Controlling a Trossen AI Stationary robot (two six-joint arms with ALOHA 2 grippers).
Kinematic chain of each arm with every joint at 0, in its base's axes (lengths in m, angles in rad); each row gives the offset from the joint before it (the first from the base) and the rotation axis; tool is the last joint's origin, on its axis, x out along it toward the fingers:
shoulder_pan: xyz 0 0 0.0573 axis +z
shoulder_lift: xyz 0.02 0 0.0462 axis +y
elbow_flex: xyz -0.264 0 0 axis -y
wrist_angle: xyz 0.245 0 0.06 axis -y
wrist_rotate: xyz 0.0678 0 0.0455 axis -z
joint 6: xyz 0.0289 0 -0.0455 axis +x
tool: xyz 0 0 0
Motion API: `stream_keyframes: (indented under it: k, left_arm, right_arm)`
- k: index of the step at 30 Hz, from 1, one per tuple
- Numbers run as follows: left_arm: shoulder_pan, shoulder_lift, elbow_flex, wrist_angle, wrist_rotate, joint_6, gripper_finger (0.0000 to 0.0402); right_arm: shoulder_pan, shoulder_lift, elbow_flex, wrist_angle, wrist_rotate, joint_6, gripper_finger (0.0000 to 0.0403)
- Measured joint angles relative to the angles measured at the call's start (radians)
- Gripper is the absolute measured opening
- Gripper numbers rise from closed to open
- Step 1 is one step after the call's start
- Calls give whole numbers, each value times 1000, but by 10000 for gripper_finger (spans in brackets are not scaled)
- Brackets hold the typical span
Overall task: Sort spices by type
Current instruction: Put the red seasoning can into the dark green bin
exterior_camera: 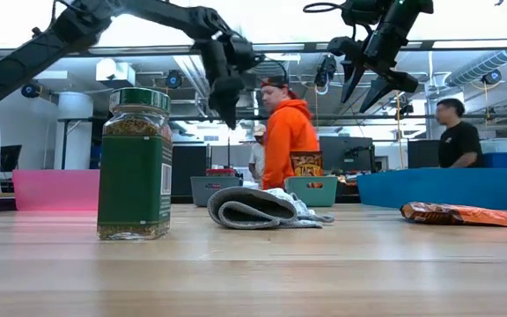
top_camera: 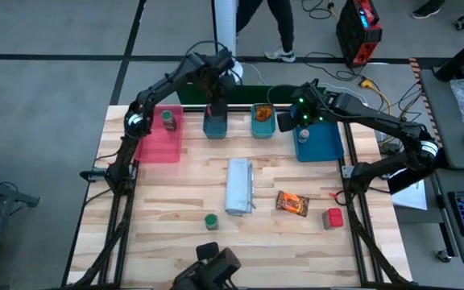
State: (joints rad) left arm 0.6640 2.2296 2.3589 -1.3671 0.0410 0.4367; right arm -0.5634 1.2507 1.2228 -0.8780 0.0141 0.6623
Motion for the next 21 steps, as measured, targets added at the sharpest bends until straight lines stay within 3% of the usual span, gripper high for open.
stream_keyframes:
  k: [5,10,15,21]
  left_arm:
    - [-17,-114,-66,28,126,-139,0]
    - [-89,-224,-111,14,130,-275,0]
    - [-198,-362,-183,47,127,-380,0]
    - [-368,-549,-407,159,126,-493,0]
  right_arm:
    - [3,-6,2,-36,-127,-26,215]
    - [20,-13,71,-253,-305,-31,215]
    - [79,-28,135,-480,-327,-45,215]
    - [234,-108,122,-499,-313,26,215]
